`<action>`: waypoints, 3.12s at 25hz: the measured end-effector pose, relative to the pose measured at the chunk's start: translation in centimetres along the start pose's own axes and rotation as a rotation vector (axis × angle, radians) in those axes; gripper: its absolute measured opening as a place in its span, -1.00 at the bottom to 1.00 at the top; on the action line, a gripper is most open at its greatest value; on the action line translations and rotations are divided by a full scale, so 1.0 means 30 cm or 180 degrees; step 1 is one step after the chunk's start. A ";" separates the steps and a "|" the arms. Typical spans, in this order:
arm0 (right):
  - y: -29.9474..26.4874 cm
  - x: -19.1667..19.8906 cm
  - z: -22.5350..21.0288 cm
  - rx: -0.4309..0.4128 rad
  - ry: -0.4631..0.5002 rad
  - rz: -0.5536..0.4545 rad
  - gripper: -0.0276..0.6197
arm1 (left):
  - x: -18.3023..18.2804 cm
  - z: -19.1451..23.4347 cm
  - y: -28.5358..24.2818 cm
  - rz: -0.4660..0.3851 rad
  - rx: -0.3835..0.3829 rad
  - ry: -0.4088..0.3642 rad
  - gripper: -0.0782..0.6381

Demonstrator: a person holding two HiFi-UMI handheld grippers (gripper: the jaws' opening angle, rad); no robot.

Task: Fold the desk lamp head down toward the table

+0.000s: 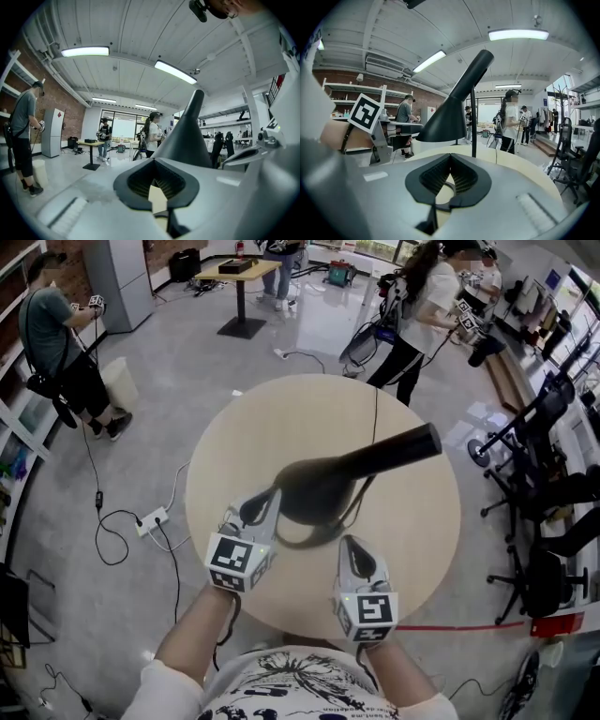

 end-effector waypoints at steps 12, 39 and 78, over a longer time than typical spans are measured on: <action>0.102 -0.032 0.090 0.0057 -0.0002 -0.0211 -0.89 | 0.004 -0.224 0.320 -0.0100 0.0285 0.0159 -0.77; 0.823 0.261 0.482 0.0058 -0.0003 -0.0191 -0.89 | 0.194 -0.665 1.053 0.0050 0.0522 0.0299 -0.77; 1.734 0.441 0.754 -0.0178 0.0127 -0.0542 -0.89 | 0.180 -1.207 1.798 -0.0340 0.0123 0.0284 -0.77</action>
Point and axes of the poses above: the fingertips, and each gripper's own axes: y backward along the fingers, z to its left, x out of its underside, the point moved 6 cm from there along y, backward along the fingers, and after that the axes turned 1 degree about -y, right-handed, at the moved point
